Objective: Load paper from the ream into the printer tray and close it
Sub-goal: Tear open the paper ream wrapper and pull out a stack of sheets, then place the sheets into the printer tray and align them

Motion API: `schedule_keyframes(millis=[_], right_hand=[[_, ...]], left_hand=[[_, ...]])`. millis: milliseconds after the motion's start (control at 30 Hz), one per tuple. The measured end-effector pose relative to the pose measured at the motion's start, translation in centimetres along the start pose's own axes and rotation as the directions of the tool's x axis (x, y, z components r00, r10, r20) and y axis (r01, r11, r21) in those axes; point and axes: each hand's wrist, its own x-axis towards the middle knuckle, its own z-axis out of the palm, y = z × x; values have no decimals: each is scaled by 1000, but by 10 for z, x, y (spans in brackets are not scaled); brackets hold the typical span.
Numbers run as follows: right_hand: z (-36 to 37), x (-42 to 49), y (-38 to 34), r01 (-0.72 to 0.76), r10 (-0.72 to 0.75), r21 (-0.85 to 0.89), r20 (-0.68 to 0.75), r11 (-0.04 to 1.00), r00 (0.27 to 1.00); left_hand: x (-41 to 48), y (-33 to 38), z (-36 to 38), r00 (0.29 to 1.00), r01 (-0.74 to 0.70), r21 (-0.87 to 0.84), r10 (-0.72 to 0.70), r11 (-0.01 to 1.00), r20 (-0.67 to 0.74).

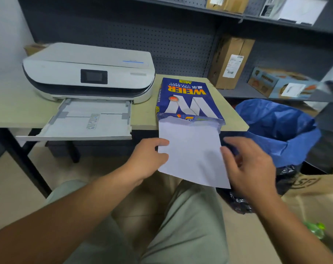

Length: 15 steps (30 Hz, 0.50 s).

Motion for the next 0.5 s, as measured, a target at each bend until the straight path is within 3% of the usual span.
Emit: schedule_keyframes(millis=[67,167,233,300,367,500], right_hand=[[1,19,17,-185,191,-56,122,981,974],[13,27,27,-451,387,73,404,889,829],[20,22,26,-625,445,256,511,738,735],[18,16,22,-701,433,349,593,622,679],[11,12,20,-712,399,390,626,584,670],[-11,6,10,-612,398,376,508,695,764]], left_hand=[[-5,2,-1,1000,13,-8,-13,1000,9],[-10,6,-3,999,33,-47,-33,998,17],[-15,9,-7,998,51,-75,-49,996,30],[-20,12,-11,998,56,-88,-52,995,45],[-28,16,-16,998,49,-93,-44,995,55],[-45,24,-26,997,18,-75,-12,997,80]])
